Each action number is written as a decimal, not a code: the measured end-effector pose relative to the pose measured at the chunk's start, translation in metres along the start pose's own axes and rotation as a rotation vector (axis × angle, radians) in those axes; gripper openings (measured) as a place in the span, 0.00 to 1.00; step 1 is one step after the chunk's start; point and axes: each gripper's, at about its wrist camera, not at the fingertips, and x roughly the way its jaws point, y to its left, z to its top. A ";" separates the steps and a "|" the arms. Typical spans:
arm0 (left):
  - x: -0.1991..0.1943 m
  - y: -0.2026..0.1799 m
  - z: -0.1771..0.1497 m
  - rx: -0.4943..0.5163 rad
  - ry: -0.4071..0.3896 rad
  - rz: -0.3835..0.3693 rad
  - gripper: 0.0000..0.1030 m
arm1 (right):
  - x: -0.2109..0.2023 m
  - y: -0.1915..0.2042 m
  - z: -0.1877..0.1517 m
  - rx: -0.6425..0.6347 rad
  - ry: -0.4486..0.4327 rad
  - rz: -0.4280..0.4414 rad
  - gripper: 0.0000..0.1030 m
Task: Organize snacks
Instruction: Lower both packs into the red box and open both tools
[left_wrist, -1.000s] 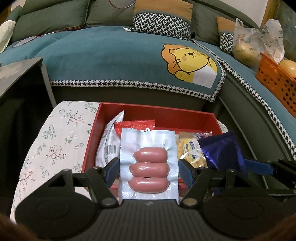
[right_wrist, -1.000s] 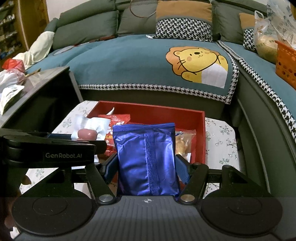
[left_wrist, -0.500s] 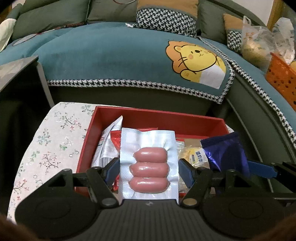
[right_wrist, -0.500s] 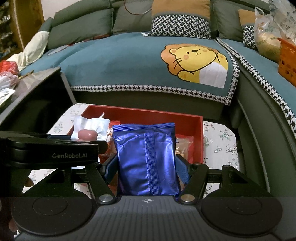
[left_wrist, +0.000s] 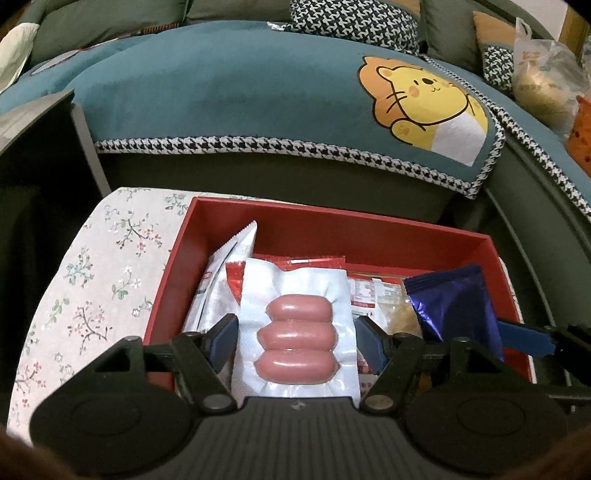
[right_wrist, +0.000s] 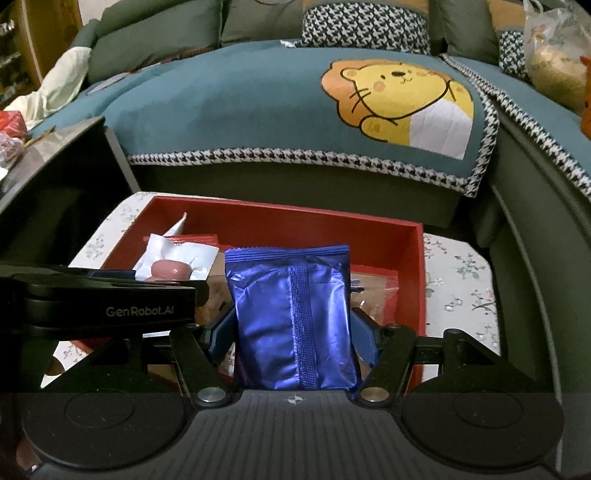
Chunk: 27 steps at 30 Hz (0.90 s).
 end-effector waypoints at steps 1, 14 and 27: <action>0.001 -0.001 0.001 0.007 -0.003 0.002 1.00 | 0.004 -0.002 0.000 0.007 0.002 0.001 0.70; -0.009 -0.001 0.004 -0.028 -0.014 -0.051 1.00 | 0.015 -0.017 -0.003 0.050 0.021 0.005 0.79; -0.045 -0.009 -0.017 -0.019 -0.025 -0.120 1.00 | -0.033 -0.027 -0.016 0.028 0.002 -0.061 0.82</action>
